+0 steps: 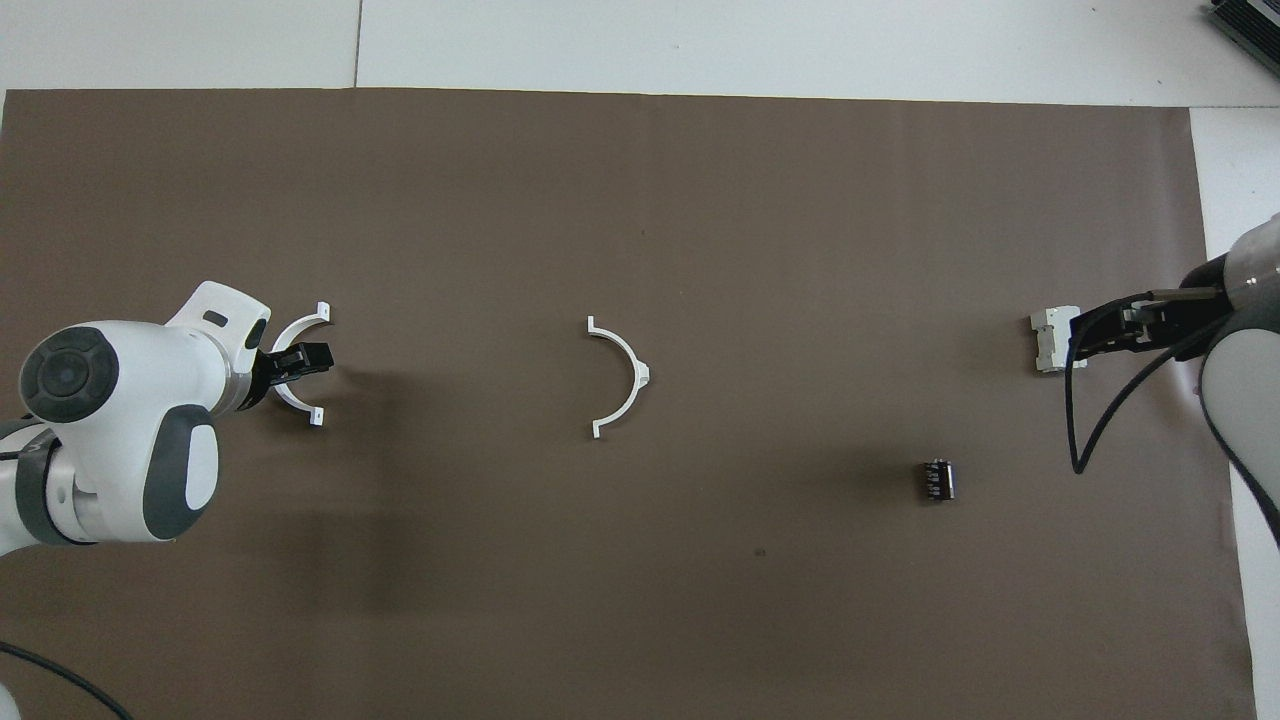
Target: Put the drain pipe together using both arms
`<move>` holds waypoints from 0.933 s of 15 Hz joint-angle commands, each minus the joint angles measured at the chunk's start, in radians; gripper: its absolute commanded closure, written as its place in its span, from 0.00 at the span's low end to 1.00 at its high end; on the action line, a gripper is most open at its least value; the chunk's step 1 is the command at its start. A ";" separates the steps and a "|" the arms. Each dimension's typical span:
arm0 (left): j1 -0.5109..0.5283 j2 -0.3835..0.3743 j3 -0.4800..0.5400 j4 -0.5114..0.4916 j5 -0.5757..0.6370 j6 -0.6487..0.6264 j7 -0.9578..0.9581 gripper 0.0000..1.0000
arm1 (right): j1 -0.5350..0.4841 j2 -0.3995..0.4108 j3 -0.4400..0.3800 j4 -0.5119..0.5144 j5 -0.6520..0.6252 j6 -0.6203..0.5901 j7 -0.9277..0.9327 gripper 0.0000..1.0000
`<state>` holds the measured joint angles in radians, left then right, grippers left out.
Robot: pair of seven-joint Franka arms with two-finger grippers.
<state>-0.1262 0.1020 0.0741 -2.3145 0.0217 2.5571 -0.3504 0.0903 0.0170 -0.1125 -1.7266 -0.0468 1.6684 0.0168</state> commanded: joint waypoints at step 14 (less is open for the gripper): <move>-0.009 -0.002 0.009 -0.013 0.006 0.011 0.024 0.34 | -0.020 -0.035 -0.007 0.189 0.002 -0.231 -0.037 0.00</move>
<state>-0.1262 0.1022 0.0754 -2.3153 0.0219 2.5569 -0.3357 0.0824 -0.0175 -0.1232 -1.5463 -0.0552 1.4596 0.0085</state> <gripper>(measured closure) 0.317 0.000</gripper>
